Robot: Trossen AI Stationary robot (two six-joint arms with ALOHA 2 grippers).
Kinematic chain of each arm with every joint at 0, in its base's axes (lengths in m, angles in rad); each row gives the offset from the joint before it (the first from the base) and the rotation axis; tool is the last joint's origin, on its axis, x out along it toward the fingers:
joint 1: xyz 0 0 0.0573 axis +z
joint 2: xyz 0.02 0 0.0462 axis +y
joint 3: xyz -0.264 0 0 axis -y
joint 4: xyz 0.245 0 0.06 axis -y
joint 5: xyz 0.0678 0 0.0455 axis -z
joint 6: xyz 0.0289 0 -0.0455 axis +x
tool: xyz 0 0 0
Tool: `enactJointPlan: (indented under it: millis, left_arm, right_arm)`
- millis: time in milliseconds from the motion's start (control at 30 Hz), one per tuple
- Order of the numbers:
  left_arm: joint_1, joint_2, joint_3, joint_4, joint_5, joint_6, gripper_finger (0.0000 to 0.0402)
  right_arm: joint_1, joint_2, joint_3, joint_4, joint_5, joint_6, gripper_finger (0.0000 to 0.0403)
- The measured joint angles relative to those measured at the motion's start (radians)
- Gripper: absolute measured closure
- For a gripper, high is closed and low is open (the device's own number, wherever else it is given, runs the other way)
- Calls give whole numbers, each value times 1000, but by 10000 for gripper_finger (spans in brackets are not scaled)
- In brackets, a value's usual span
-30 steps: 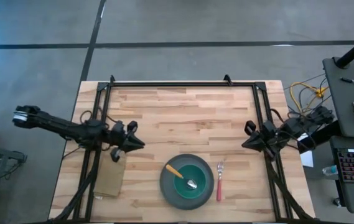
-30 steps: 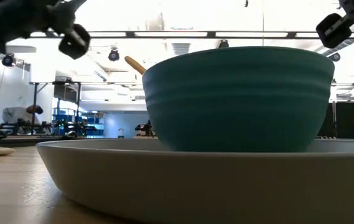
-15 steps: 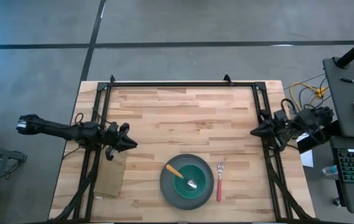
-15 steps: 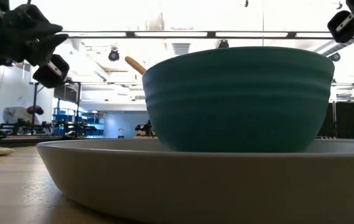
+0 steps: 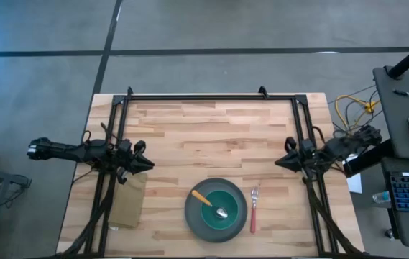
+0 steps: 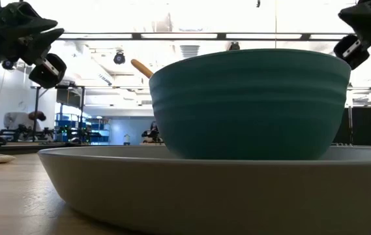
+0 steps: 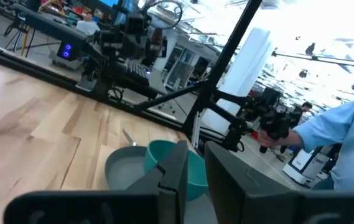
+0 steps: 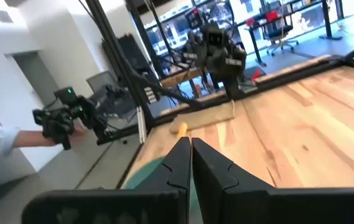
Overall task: Set table place
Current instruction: Return to Home Position
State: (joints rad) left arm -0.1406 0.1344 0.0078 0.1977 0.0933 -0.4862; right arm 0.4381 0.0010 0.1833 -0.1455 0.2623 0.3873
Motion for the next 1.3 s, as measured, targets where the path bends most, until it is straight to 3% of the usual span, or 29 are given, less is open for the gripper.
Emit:
enactJointPlan:
  millis: [133,367,633,1300]
  left_arm:
    - [0,4,0,3,-1,1,361]
    - [0,22,-1,2,-1,1,361]
    - [0,37,-2,2,-1,0,361]
    - [0,40,-2,2,-2,0,361]
  right_arm:
    - [0,-1,-33,18,-8,-12,394]
    - [0,0,-82,42,-129,-78,394]
    - [0,27,-91,-105,-88,-82,394]
    - [0,66,-87,-111,-86,-82,394]
